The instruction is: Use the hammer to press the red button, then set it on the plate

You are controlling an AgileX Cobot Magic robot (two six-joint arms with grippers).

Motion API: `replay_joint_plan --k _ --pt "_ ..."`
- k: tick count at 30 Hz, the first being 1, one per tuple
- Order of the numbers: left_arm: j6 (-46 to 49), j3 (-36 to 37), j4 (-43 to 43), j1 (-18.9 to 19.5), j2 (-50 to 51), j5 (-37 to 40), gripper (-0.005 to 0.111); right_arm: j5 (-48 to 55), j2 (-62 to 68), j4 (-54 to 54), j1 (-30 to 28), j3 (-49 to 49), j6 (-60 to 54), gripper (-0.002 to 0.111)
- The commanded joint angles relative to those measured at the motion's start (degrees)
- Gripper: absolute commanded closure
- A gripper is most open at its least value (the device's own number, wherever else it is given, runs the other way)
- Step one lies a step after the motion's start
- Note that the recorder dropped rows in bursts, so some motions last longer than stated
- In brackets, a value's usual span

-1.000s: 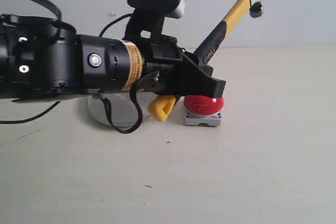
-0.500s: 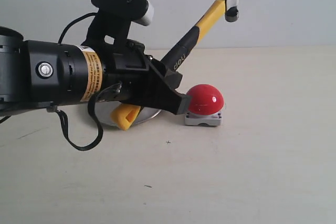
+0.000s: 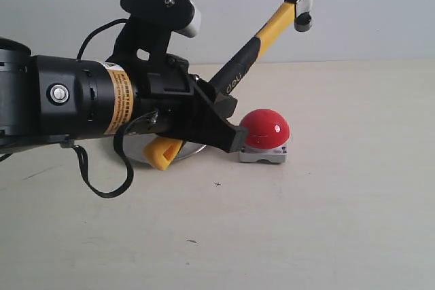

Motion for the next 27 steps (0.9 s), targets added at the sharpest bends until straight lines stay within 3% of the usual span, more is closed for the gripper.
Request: replay_joint_plan --k 1,9,13,16,20,27 --pt "-0.2 -0.5 -0.1 0.0 -1.0 -1.8 0.107 1.6 -0.3 -0.6 0.1 2.4 0.6 0.108" --pt "-0.2 -0.5 -0.7 0.0 -0.9 0.3 0.107 9.3 -0.3 1.3 0.1 2.4 1.7 0.108" --pt "-0.4 -0.5 -2.0 0.0 1.3 0.8 0.107 22.3 -0.3 3.7 0.1 2.4 6.0 0.108" --pt "-0.4 -0.5 -2.1 0.0 5.4 1.1 0.107 25.2 -0.3 6.9 0.1 2.4 14.3 0.108" --pt "-0.4 -0.5 -2.5 0.0 7.7 1.5 0.107 38.7 -0.3 6.5 0.1 2.4 13.3 0.108" --pt "-0.4 -0.1 -4.9 0.0 7.7 4.0 0.107 39.7 -0.3 7.1 0.1 2.4 13.6 0.108"
